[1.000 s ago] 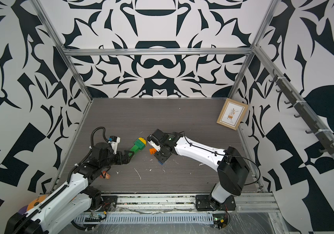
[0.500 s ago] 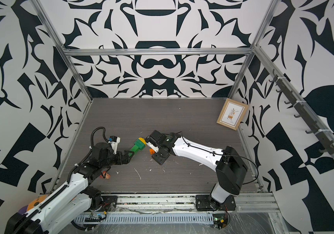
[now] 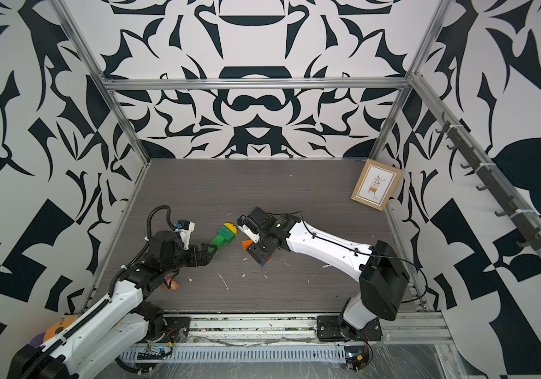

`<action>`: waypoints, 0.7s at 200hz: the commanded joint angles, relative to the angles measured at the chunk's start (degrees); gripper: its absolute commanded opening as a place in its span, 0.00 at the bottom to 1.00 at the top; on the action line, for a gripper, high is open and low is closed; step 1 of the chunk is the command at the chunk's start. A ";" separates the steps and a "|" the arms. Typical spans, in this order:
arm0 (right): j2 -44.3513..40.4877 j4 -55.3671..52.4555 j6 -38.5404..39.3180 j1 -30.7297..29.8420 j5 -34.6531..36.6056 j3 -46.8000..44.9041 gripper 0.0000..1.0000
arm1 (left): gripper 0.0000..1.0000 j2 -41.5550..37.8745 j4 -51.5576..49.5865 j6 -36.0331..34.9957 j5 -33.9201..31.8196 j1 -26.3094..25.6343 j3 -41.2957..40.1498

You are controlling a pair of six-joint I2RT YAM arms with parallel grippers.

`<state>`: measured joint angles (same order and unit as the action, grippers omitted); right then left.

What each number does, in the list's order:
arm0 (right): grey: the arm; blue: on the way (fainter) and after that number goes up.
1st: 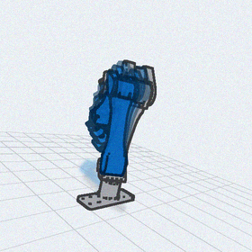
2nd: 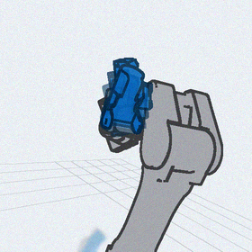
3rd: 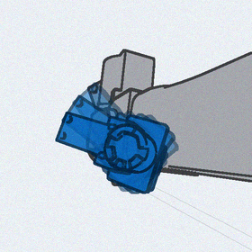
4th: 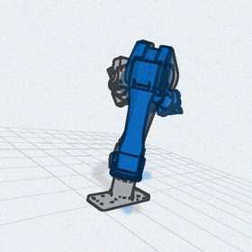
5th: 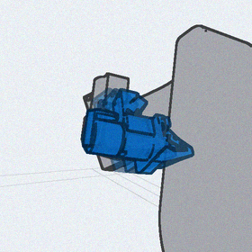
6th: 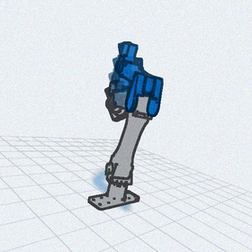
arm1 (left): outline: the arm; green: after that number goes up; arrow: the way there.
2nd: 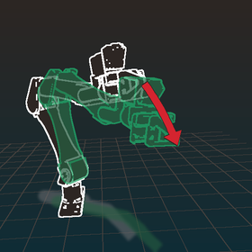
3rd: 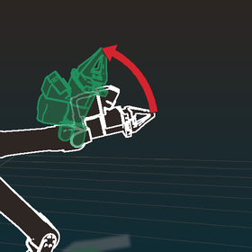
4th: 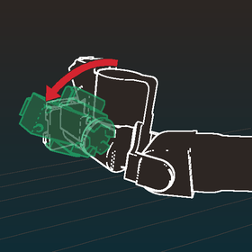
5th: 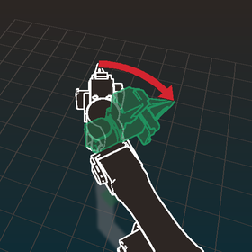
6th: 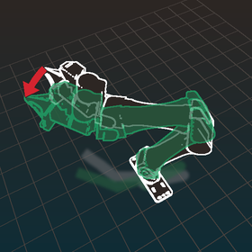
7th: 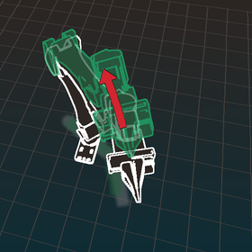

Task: Assemble an ice cream with lego
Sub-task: Assemble the lego brick with the lego brick.

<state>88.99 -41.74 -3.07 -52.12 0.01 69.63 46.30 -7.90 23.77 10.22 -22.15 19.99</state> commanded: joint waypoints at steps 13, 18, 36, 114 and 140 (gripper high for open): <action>-0.29 0.24 -1.06 0.66 -1.32 -0.89 0.60 | 0.99 -0.34 0.43 0.14 -0.01 -0.08 -0.76; -0.26 0.38 -1.10 0.76 -1.55 -1.10 0.58 | 0.99 -0.32 0.48 0.16 0.06 -0.04 -0.74; -0.15 0.52 -1.30 0.92 -2.20 -1.31 0.53 | 0.99 -0.01 0.48 0.06 0.19 -0.05 -0.67; 0.92 1.31 -1.46 0.99 -4.28 -1.85 0.40 | 1.00 0.19 0.43 0.07 0.16 -0.08 -0.49; 0.66 1.06 -1.44 0.90 -3.50 -2.19 0.32 | 0.99 0.10 0.43 0.11 0.08 -0.12 -0.58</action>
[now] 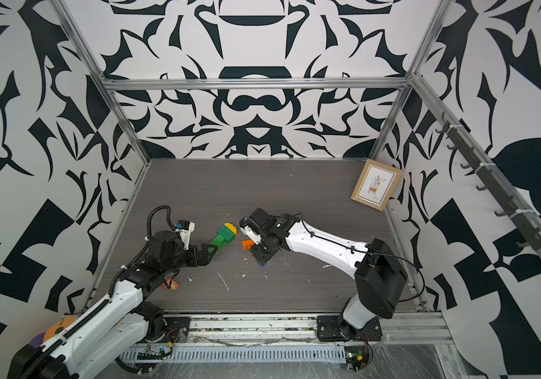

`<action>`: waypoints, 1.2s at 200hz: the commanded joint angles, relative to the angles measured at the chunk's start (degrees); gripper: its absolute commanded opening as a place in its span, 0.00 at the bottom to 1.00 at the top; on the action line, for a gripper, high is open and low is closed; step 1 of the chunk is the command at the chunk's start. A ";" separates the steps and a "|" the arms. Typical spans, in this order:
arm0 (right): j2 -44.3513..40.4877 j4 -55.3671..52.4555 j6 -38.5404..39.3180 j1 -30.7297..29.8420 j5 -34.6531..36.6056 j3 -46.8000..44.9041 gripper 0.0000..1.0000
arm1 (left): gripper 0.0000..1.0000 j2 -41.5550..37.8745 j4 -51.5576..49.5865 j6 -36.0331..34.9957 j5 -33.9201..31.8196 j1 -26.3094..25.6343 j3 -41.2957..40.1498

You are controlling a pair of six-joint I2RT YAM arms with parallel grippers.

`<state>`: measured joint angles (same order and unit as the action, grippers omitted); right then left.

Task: Assemble an ice cream with lego
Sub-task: Assemble the lego brick with the lego brick.

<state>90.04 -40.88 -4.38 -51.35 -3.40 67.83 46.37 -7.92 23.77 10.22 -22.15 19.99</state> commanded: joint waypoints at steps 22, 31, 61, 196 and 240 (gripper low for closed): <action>-0.56 -0.98 0.33 0.19 1.97 -0.90 0.29 | 0.99 0.04 0.45 0.13 0.12 -0.08 -0.58; -0.52 -1.28 0.57 0.13 2.25 -1.16 0.28 | 0.99 0.04 0.45 0.05 0.09 -0.08 -0.58; 0.32 -2.97 1.74 -0.06 3.74 -1.52 0.26 | 0.99 0.21 0.45 0.07 0.07 -0.04 -0.50; 7.28 -3.09 -3.95 -0.69 -3.16 -5.18 0.18 | 0.99 -0.13 0.28 0.18 -0.02 -0.08 -0.64; 3.86 -1.29 -8.92 -0.72 2.51 -6.06 0.15 | 0.99 -0.50 0.28 0.15 -0.05 -0.05 -0.74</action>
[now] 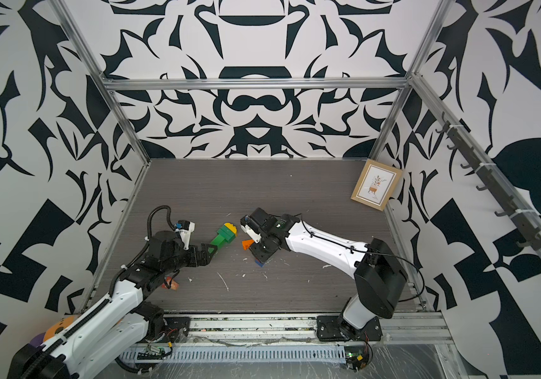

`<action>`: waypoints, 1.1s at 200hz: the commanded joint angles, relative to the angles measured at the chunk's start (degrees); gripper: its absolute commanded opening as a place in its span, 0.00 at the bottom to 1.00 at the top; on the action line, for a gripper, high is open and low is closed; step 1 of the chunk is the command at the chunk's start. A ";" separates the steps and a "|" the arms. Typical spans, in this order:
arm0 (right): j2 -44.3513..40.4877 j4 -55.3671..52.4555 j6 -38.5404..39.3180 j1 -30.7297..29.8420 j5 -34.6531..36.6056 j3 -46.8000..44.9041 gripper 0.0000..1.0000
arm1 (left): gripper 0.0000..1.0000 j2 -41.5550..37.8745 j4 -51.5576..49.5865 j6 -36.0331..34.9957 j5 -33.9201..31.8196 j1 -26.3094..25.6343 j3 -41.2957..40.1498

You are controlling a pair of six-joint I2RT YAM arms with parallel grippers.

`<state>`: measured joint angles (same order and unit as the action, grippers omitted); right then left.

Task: Assemble an ice cream with lego
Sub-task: Assemble the lego brick with the lego brick.

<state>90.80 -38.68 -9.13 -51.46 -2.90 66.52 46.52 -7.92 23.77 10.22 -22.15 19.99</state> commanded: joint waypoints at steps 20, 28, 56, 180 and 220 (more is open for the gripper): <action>0.04 -0.10 -6.32 -0.60 4.31 -4.84 0.15 | 0.99 -0.73 0.28 0.21 -0.19 -0.08 -0.78; -1.13 1.48 -7.53 -0.65 5.04 -5.13 0.15 | 0.99 -0.82 0.28 0.15 -0.18 -0.08 -0.82; -2.91 3.91 -7.72 -0.78 4.42 -4.67 0.15 | 0.99 -0.73 0.27 0.17 -0.15 -0.08 -0.80; -5.13 -1.32 2.79 -0.68 -0.13 0.49 0.18 | 0.99 0.41 0.41 0.21 0.01 -0.08 -0.39; -3.26 -0.76 5.72 -0.62 -2.46 1.43 0.18 | 0.99 0.49 0.44 0.06 0.04 -0.08 -0.38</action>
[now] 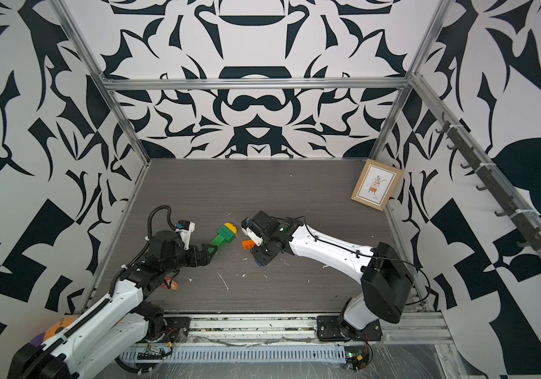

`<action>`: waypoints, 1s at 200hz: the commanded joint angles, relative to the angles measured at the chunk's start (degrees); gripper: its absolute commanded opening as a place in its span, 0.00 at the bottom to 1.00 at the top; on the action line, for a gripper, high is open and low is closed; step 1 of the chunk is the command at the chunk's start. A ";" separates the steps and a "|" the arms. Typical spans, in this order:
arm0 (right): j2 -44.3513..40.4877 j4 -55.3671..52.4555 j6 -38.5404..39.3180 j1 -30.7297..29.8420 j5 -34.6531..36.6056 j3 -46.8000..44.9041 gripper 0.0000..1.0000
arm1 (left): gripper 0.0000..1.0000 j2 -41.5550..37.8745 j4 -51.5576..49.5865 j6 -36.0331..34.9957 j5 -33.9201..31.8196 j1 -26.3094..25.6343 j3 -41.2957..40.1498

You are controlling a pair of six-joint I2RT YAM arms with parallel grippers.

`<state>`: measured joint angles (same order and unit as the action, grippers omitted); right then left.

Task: Assemble an ice cream with lego
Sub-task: Assemble the lego brick with the lego brick.

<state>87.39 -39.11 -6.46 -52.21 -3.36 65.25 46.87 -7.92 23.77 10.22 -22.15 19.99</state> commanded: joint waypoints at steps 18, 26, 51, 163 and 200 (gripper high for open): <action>1.08 0.00 4.04 0.19 -2.80 3.40 0.18 | 0.99 0.23 0.45 0.08 0.00 -0.05 -0.22; 1.56 -0.08 4.23 0.23 -2.79 3.79 0.18 | 0.99 0.24 0.37 0.06 0.04 -0.06 -0.29; 3.07 -1.14 4.39 0.33 -2.13 4.88 0.19 | 0.99 0.24 0.36 0.10 -0.01 -0.08 -0.25; -0.49 -2.50 5.28 0.36 -0.46 7.08 0.18 | 0.99 0.24 0.28 0.14 -0.21 -0.03 -0.29; 1.28 -3.60 6.21 0.38 0.32 6.95 0.18 | 0.99 0.06 0.28 0.16 -0.27 -0.04 -0.33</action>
<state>88.86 -41.19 -1.41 -52.07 -3.60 70.54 46.96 -7.92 23.77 10.20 -22.15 19.99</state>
